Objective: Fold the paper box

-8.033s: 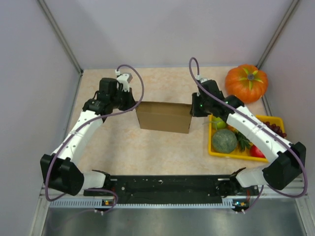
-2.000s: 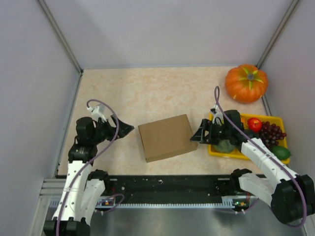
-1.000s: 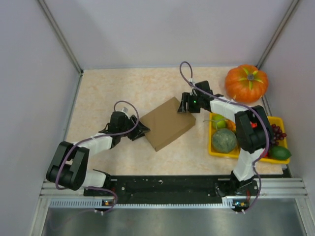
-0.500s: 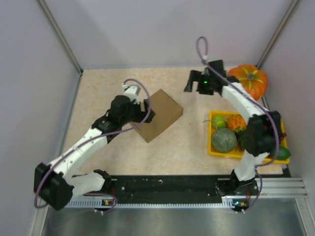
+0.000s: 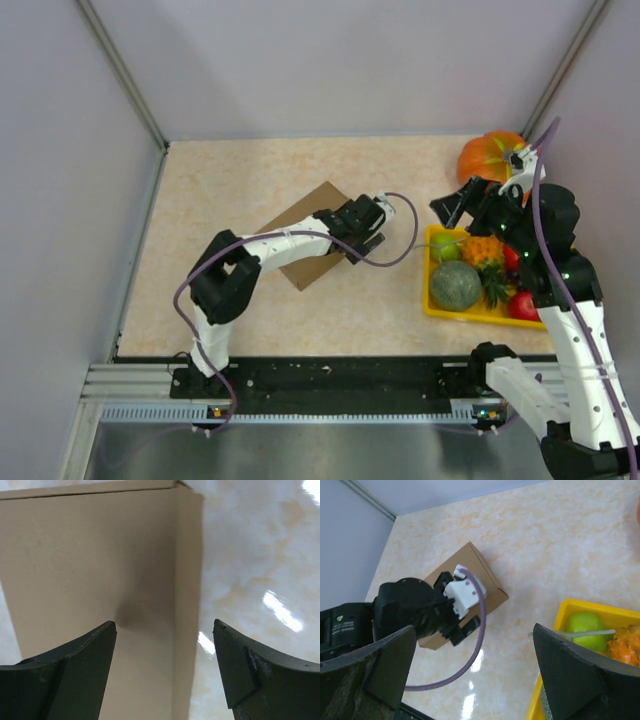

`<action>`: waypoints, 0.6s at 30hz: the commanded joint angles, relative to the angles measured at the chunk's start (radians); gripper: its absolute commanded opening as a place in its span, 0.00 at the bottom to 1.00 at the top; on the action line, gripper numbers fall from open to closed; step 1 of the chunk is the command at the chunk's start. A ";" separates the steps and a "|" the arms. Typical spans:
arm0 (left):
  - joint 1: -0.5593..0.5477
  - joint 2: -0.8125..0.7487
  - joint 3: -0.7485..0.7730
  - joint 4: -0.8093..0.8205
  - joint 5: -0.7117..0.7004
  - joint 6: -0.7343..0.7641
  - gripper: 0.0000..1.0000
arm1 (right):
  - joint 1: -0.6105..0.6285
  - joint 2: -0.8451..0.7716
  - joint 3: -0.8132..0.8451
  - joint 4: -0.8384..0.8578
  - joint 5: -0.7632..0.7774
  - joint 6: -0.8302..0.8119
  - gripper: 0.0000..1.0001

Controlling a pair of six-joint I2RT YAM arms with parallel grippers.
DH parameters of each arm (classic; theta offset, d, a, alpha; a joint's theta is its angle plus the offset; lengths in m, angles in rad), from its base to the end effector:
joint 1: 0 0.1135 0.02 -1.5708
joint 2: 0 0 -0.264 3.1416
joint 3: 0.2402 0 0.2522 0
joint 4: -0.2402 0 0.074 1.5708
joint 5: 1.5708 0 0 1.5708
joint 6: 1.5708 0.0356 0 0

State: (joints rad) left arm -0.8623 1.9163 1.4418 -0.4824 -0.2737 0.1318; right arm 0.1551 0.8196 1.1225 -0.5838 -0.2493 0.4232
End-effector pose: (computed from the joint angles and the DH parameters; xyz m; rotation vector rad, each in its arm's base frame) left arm 0.2787 -0.3105 0.2148 1.0851 2.2268 0.0381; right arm 0.1567 0.0334 0.4067 0.0757 1.8890 0.6298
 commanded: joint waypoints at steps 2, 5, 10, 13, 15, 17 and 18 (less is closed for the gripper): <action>0.035 0.124 0.129 -0.117 -0.333 -0.078 0.77 | 0.004 0.023 -0.029 -0.027 -0.048 0.002 0.98; 0.100 0.147 0.115 -0.120 -0.292 -0.106 0.71 | 0.003 0.032 -0.041 -0.018 -0.047 -0.011 0.98; 0.242 0.164 0.135 -0.107 -0.254 -0.092 0.59 | 0.003 0.052 -0.087 0.041 -0.076 -0.001 0.98; 0.355 0.197 0.230 -0.134 -0.228 -0.084 0.58 | 0.001 0.073 -0.101 0.064 -0.090 0.002 0.98; 0.425 0.236 0.302 -0.171 -0.202 -0.087 0.57 | 0.003 0.082 -0.104 0.071 -0.099 0.005 0.97; 0.517 0.311 0.451 -0.249 -0.174 -0.097 0.56 | 0.003 0.088 -0.107 0.082 -0.108 0.003 0.97; 0.541 0.338 0.501 -0.265 -0.168 -0.095 0.56 | 0.003 0.090 -0.107 0.084 -0.111 0.005 0.97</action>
State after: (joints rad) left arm -0.4549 2.1597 1.7626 -0.6392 -0.4824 0.0578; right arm 0.1551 0.9043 1.0138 -0.5610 -0.3283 0.4225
